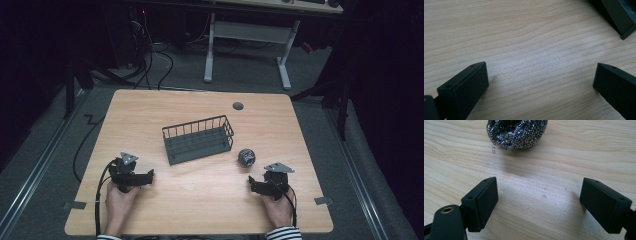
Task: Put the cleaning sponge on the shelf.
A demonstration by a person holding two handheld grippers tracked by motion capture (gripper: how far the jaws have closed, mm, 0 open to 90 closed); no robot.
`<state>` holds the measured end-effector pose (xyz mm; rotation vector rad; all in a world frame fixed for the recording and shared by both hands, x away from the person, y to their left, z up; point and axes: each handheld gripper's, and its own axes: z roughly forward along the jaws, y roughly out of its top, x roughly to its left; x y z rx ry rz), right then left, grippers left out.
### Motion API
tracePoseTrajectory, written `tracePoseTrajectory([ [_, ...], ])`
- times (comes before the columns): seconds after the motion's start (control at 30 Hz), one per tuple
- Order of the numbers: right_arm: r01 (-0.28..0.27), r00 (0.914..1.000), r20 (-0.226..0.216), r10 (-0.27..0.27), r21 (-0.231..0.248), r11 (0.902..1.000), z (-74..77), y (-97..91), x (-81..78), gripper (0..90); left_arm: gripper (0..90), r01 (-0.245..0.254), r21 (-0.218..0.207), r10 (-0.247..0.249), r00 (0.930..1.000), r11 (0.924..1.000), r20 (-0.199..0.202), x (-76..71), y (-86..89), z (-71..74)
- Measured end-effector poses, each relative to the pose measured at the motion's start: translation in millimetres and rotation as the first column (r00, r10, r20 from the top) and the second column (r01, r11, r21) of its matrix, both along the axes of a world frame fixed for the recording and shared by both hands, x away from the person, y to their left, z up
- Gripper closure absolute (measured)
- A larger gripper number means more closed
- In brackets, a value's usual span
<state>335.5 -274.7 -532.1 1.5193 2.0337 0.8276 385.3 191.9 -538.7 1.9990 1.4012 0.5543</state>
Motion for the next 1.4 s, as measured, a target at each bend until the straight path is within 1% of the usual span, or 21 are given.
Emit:
tracePoseTrajectory([
  [0.07, -0.007, 1.0000, 0.000, 0.007, 0.000, 1.0000, 0.0, -0.6, 0.1, 15.2, 0.3, -0.013, 0.000, 0.013, 0.9999, 0.9999, 0.000, 0.3, -1.3, 0.0],
  [0.17, -0.006, 1.0000, 0.000, 0.006, 0.001, 1.0000, 0.0, -0.5, 0.0, 15.2, 0.4, -0.013, 0.000, 0.013, 0.9999, 0.9999, -0.001, 0.2, -1.3, 0.1],
  [0.37, -0.004, 1.0000, 0.004, 0.004, -0.003, 1.0000, 0.1, 0.1, -0.5, 16.7, 1.3, 0.006, -0.002, -0.006, 1.0000, 1.0000, 0.005, 0.2, -0.5, 0.2],
  [0.43, -0.005, 1.0000, 0.005, 0.005, -0.002, 1.0000, 0.2, 0.3, -0.7, 17.0, 5.5, 0.017, -0.001, -0.017, 0.9997, 0.9999, 0.015, -0.5, -0.8, 0.4],
  [0.73, -0.004, 1.0000, 0.008, 0.004, -0.003, 1.0000, 0.2, 0.7, -0.9, 18.3, 8.1, 0.038, -0.006, -0.038, 0.9990, 0.9992, 0.022, -0.8, 1.0, 0.9],
  [0.83, -0.008, 0.9999, 0.011, 0.008, -0.003, 1.0000, 0.2, 0.9, -1.1, 19.1, 12.7, 0.040, -0.009, -0.040, 0.9989, 0.9992, 0.026, -1.6, 1.4, 1.4],
  [0.87, -0.009, 0.9999, 0.011, 0.009, -0.004, 1.0000, 0.2, 1.0, -1.1, 19.3, 12.7, 0.049, -0.015, -0.048, 0.9985, 0.9987, 0.027, -2.3, 1.5, 2.0],
  [0.9, -0.009, 0.9999, 0.012, 0.009, -0.004, 1.0000, 0.2, 1.1, -1.2, 19.4, 14.6, 0.057, -0.021, -0.057, 0.9981, 0.9982, 0.023, -3.0, 1.4, 2.9],
  [1.03, -0.008, 0.9999, 0.012, 0.008, -0.003, 1.0000, 0.2, 1.3, -1.3, 19.6, 15.3, 0.062, -0.028, -0.061, 0.9978, 0.9977, 0.023, -4.4, 2.0, 4.6],
  [1.07, -0.008, 0.9999, 0.011, 0.008, -0.003, 1.0000, 0.3, 1.4, -1.4, 19.7, 15.3, 0.061, -0.032, -0.060, 0.9978, 0.9977, 0.030, -5.3, 2.4, 5.7],
  [1.1, -0.008, 0.9999, 0.011, 0.008, -0.003, 1.0000, 0.3, 1.5, -1.5, 19.9, 17.3, 0.063, -0.036, -0.061, 0.9975, 0.9974, 0.034, -6.0, 3.3, 7.0],
  [1.13, -0.008, 0.9999, 0.011, 0.008, -0.002, 1.0000, 0.3, 1.6, -1.5, 19.9, 18.4, 0.066, -0.047, -0.063, 0.9969, 0.9967, 0.048, -7.7, 4.8, 9.7],
  [1.17, -0.008, 0.9999, 0.011, 0.008, -0.002, 1.0000, 0.3, 1.6, -1.5, 19.9, 18.8, 0.066, -0.047, -0.063, 0.9969, 0.9967, 0.048, -7.7, 4.8, 9.7],
  [1.2, -0.008, 0.9999, 0.011, 0.008, -0.002, 1.0000, 0.3, 1.7, -1.5, 20.0, 19.6, 0.076, -0.068, -0.072, 0.9955, 0.9948, 0.062, -10.0, 7.0, 14.3],
  [1.23, -0.008, 0.9999, 0.011, 0.008, -0.002, 1.0000, 0.3, 1.7, -1.5, 20.0, 20.2, 0.076, -0.068, -0.072, 0.9955, 0.9948, 0.062, -10.0, 7.0, 14.3],
  [1.3, -0.007, 0.9999, 0.011, 0.008, -0.002, 1.0000, 0.3, 1.7, -1.5, 20.0, 20.5, 0.090, -0.085, -0.084, 0.9942, 0.9923, 0.067, -11.3, 8.3, 21.6],
  [1.33, -0.007, 0.9999, 0.011, 0.008, -0.002, 1.0000, 0.3, 1.7, -1.5, 20.0, 21.0, 0.099, -0.099, -0.091, 0.9928, 0.9901, 0.077, -12.2, 8.9, 28.7],
  [1.4, -0.008, 0.9999, 0.011, 0.008, -0.002, 1.0000, 0.3, 1.7, -1.5, 20.1, 22.4, 0.107, -0.129, -0.096, 0.9917, 0.9859, 0.085, -12.4, 9.9, 37.1],
])
